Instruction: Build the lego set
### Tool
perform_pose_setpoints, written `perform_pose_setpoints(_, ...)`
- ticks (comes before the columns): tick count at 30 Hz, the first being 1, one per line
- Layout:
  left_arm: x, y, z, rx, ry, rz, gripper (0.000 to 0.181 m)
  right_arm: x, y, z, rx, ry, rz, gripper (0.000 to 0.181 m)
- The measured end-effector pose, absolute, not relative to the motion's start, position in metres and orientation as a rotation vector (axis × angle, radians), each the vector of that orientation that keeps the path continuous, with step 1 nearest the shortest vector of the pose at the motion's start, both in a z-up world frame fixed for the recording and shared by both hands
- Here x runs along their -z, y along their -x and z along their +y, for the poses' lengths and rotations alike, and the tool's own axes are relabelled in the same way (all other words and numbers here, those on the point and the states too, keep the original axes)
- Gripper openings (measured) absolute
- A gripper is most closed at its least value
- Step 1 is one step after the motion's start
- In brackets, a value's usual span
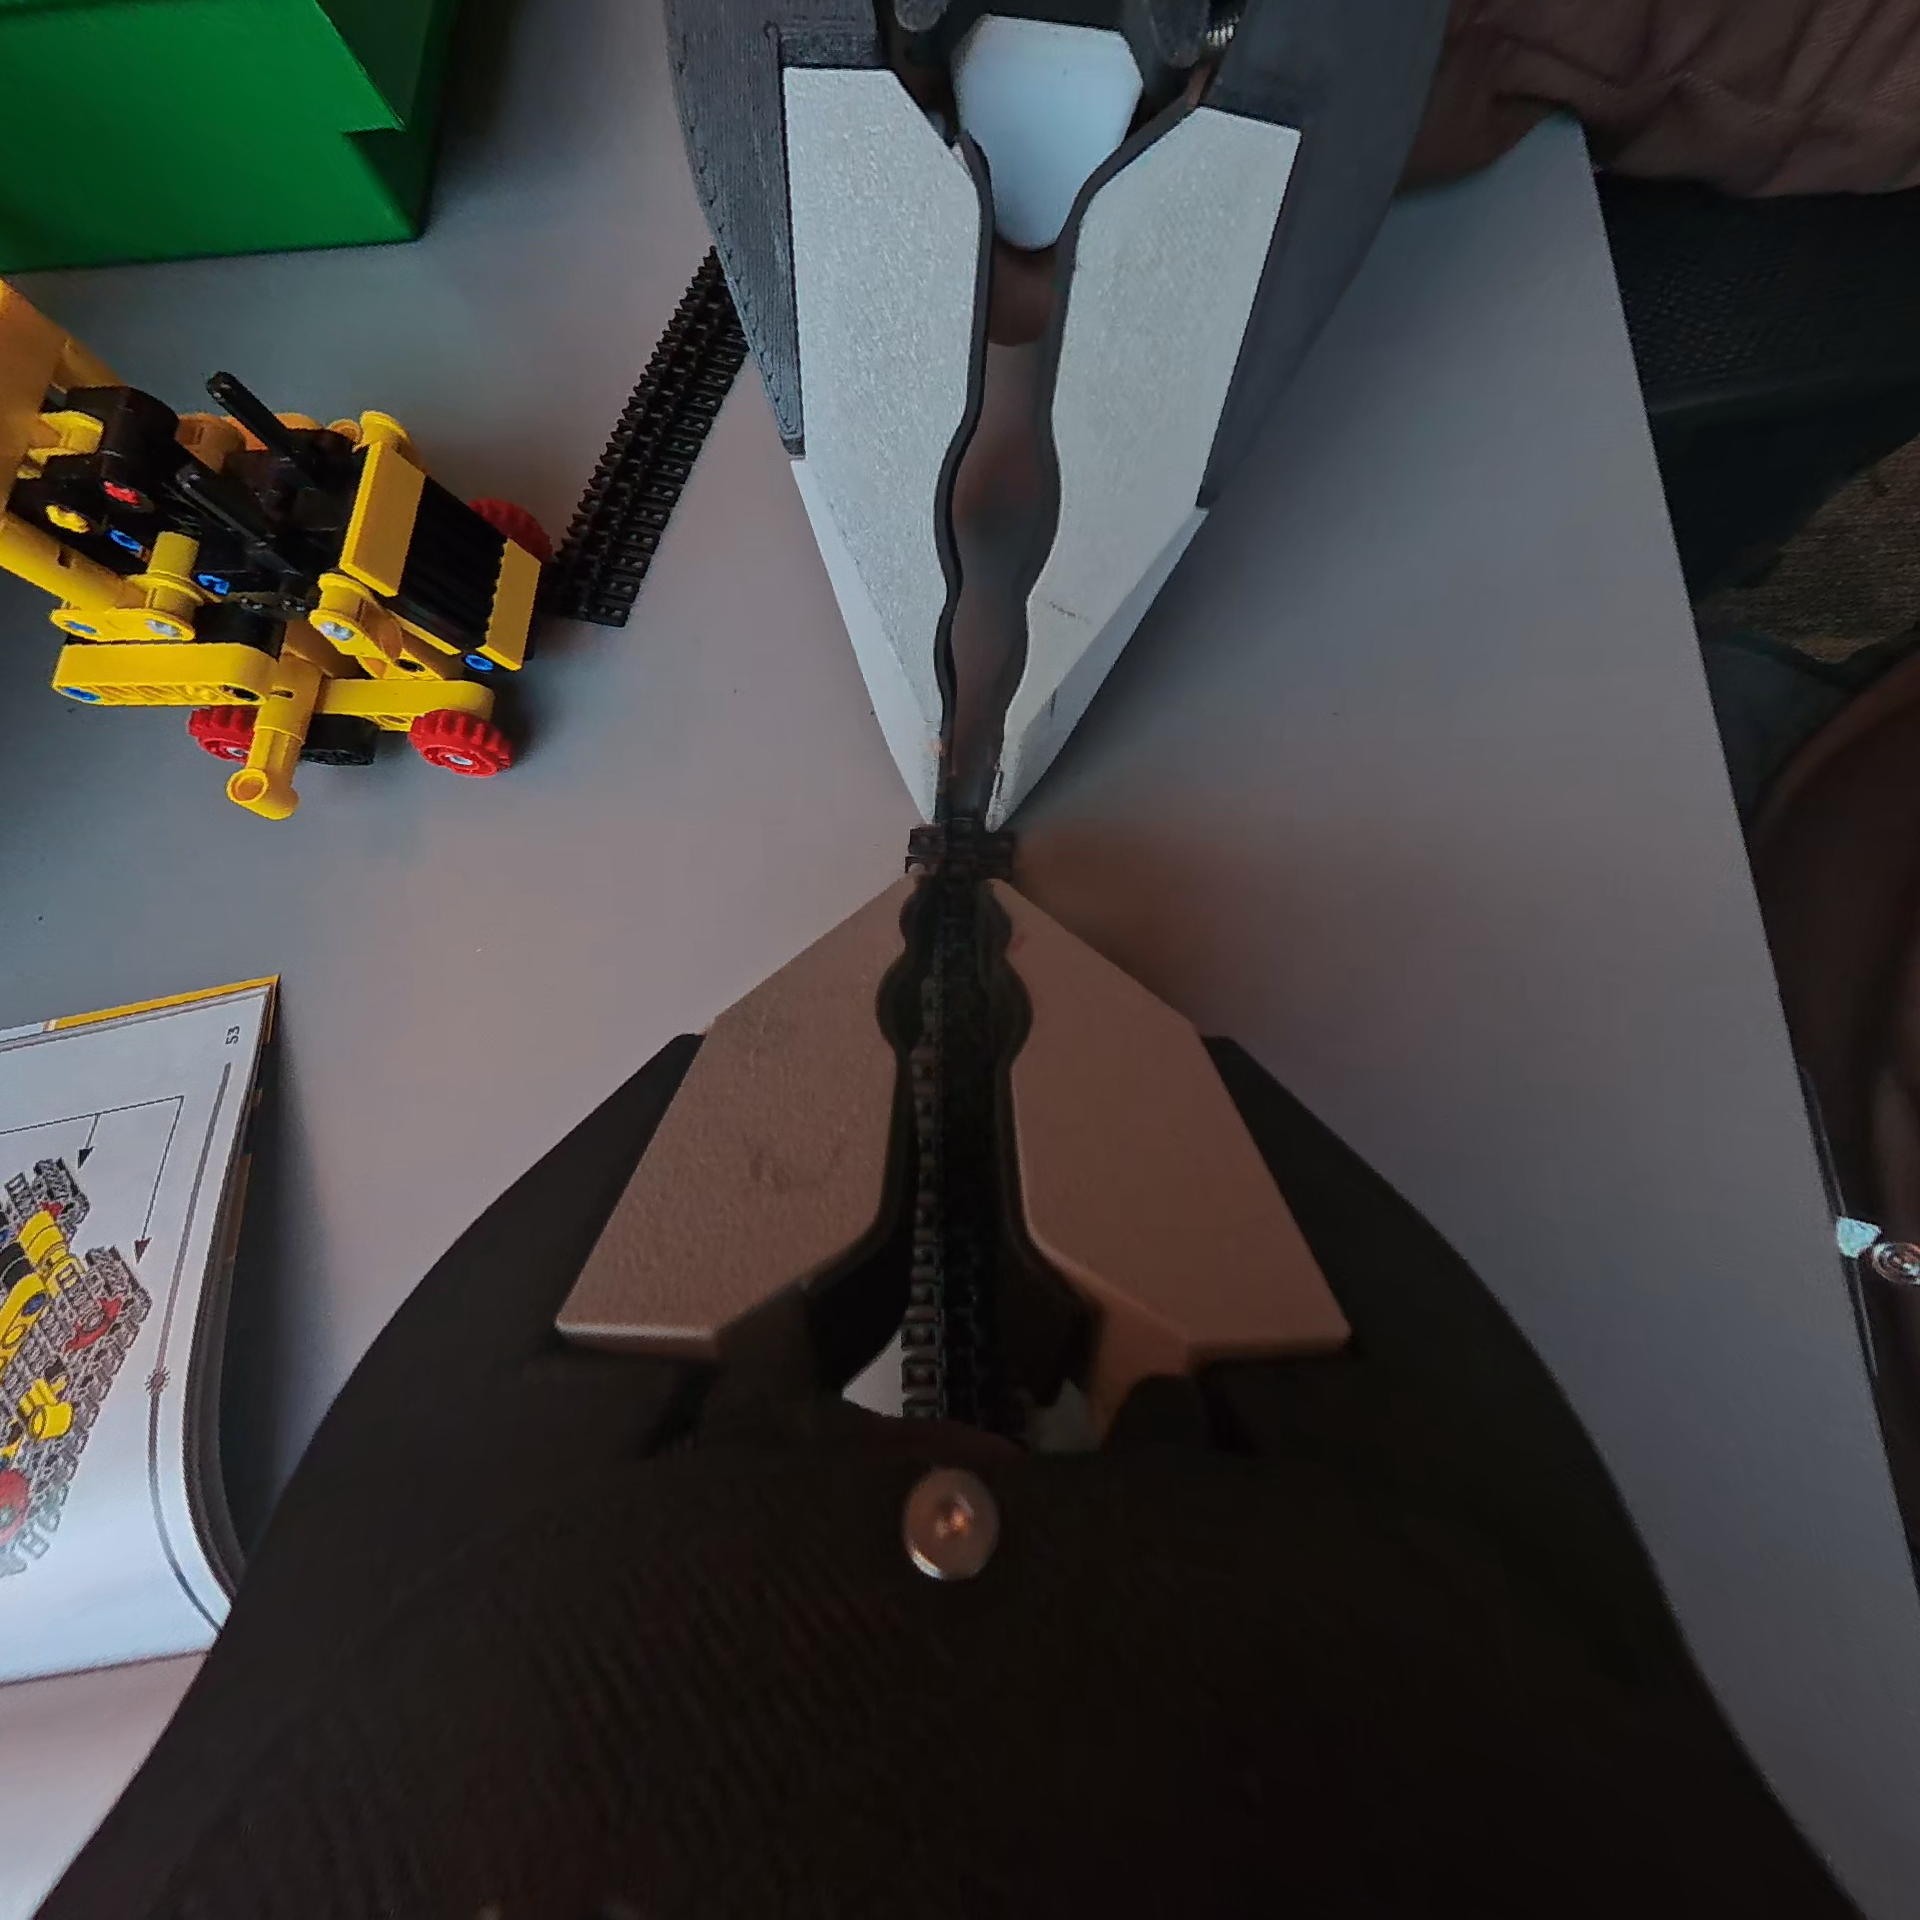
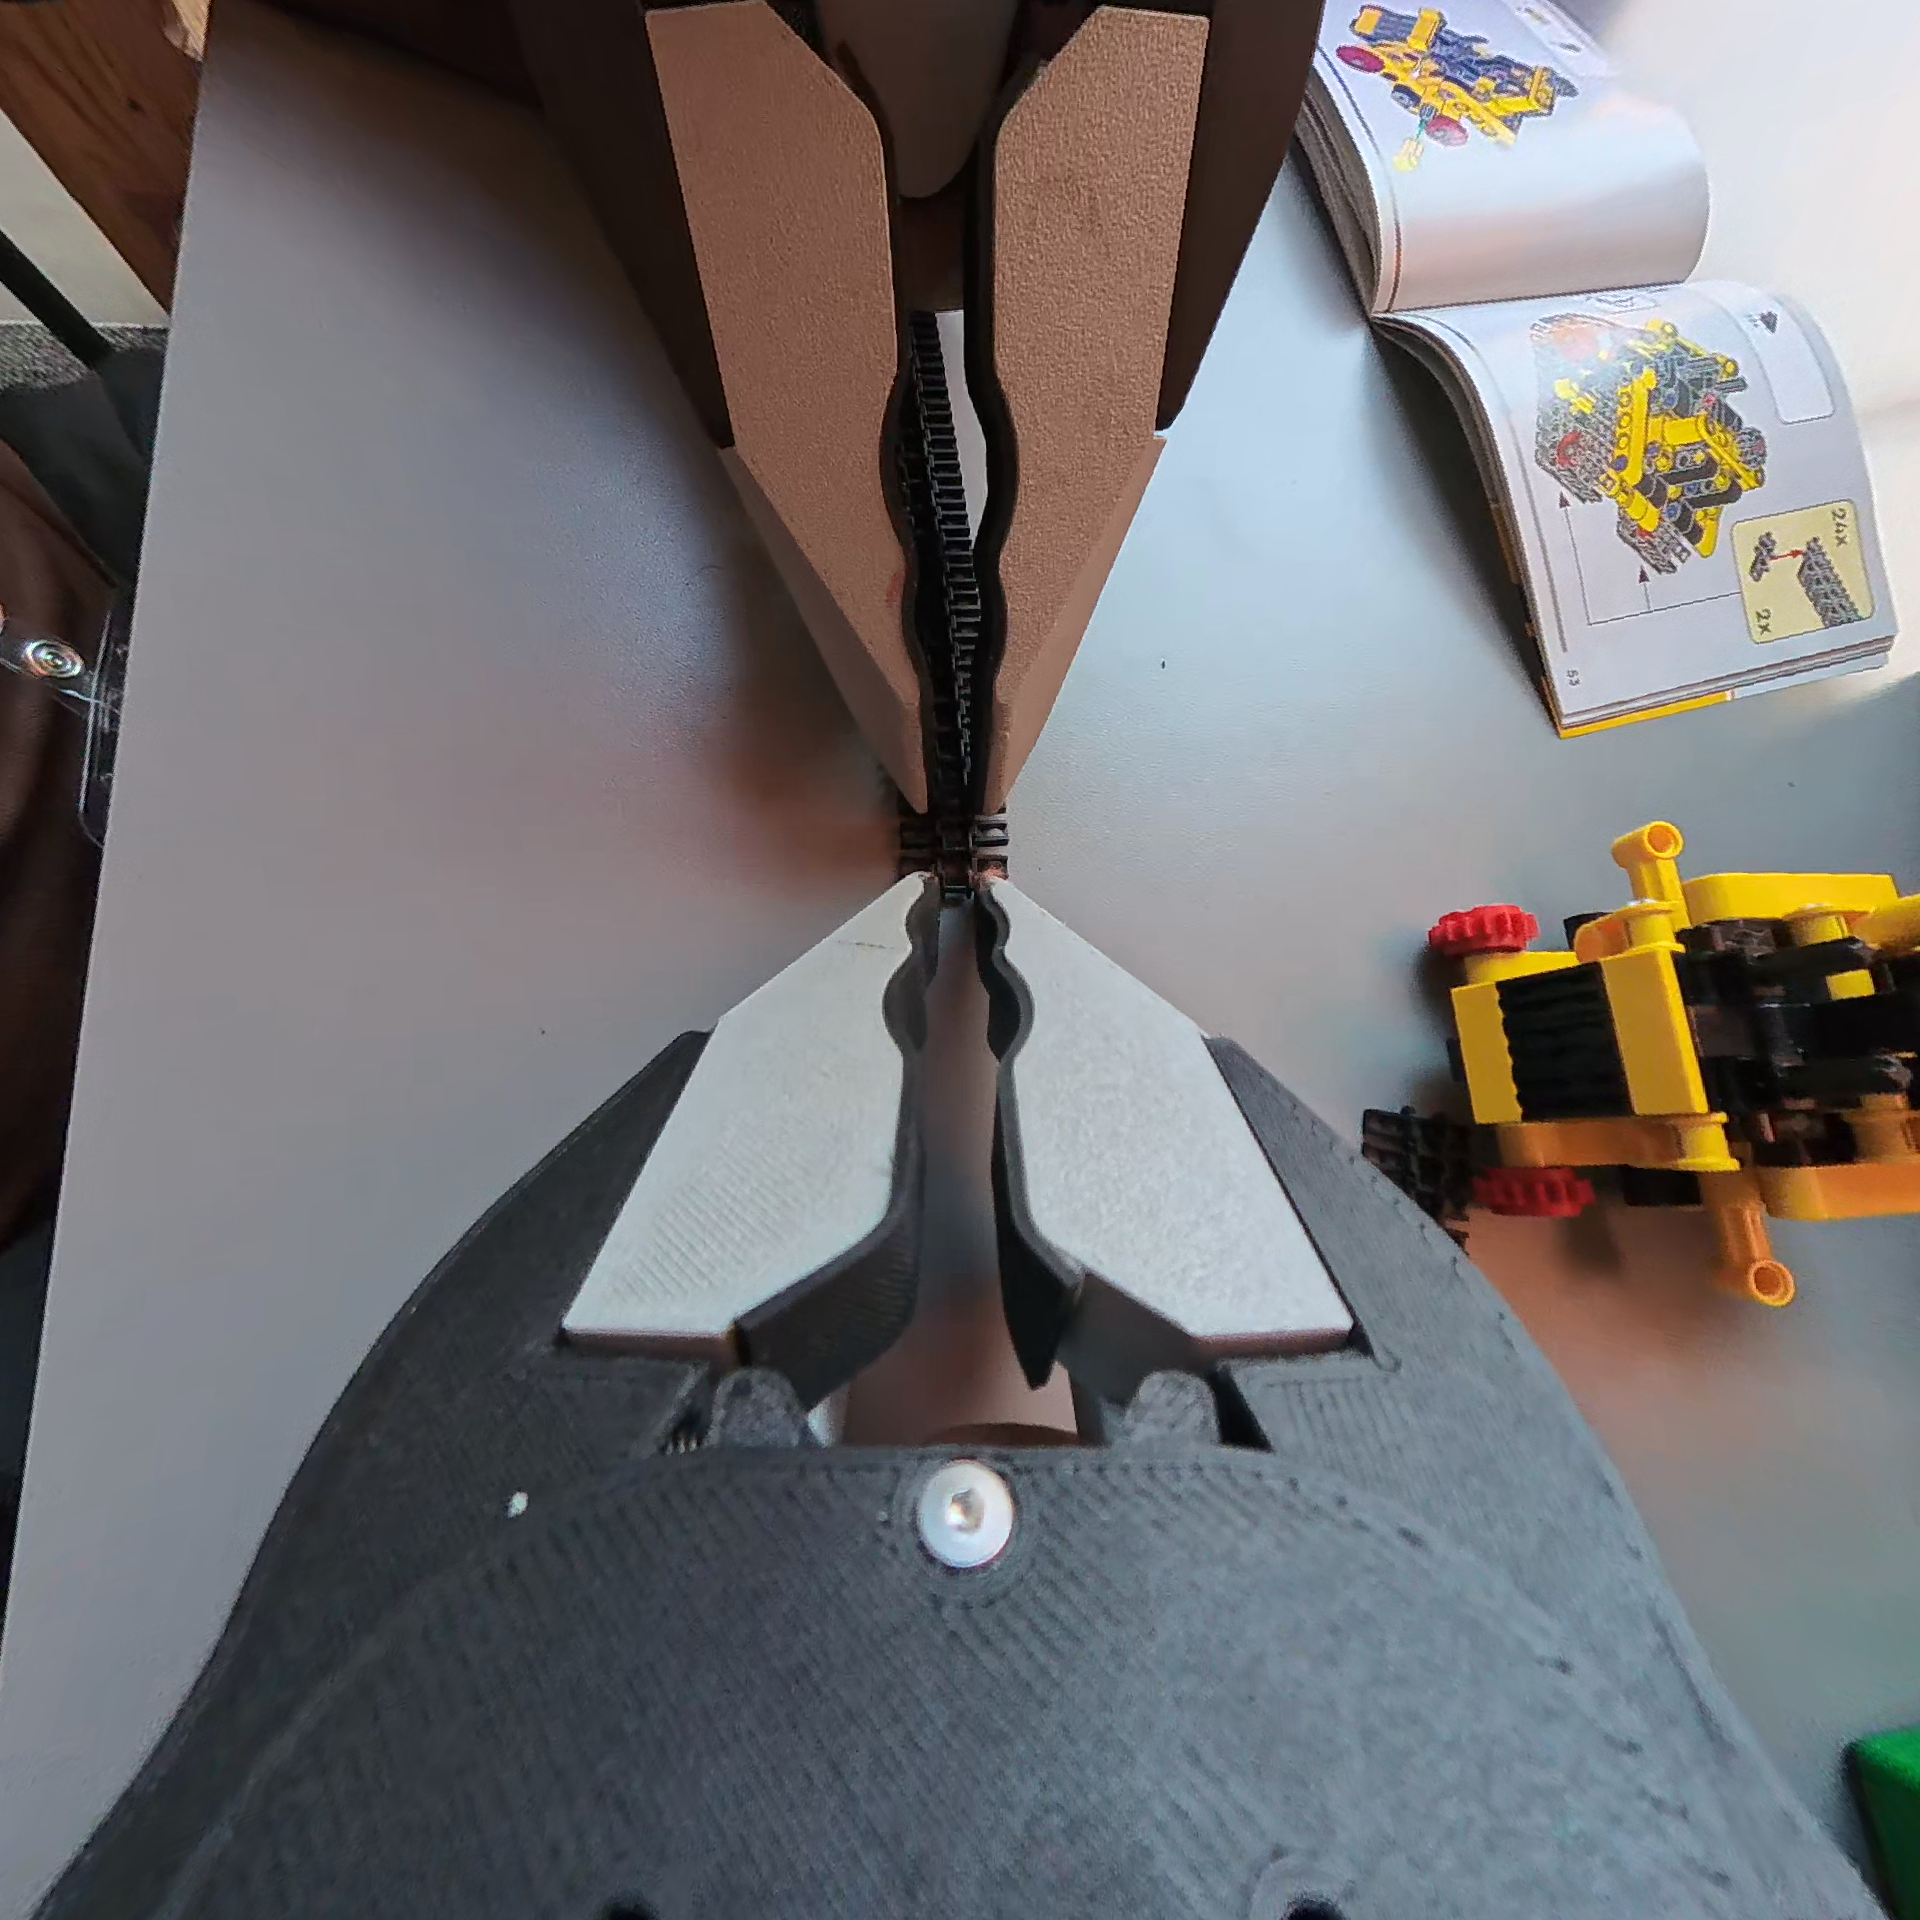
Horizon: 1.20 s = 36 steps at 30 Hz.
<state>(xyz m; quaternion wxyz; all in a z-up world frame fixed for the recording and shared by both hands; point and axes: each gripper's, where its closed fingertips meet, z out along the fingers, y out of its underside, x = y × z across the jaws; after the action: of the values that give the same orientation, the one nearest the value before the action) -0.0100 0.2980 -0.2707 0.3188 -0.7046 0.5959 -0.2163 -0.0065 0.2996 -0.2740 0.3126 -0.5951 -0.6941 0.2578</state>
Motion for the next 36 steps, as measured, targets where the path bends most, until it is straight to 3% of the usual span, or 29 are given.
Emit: perform_pose_setpoints(36, 0.269, 0.004, 0.302, 0.563, 1.830, 1.573, 0.000, 0.273, 0.009, 0.302, -0.689, 1.572, -1.820, 0.004)
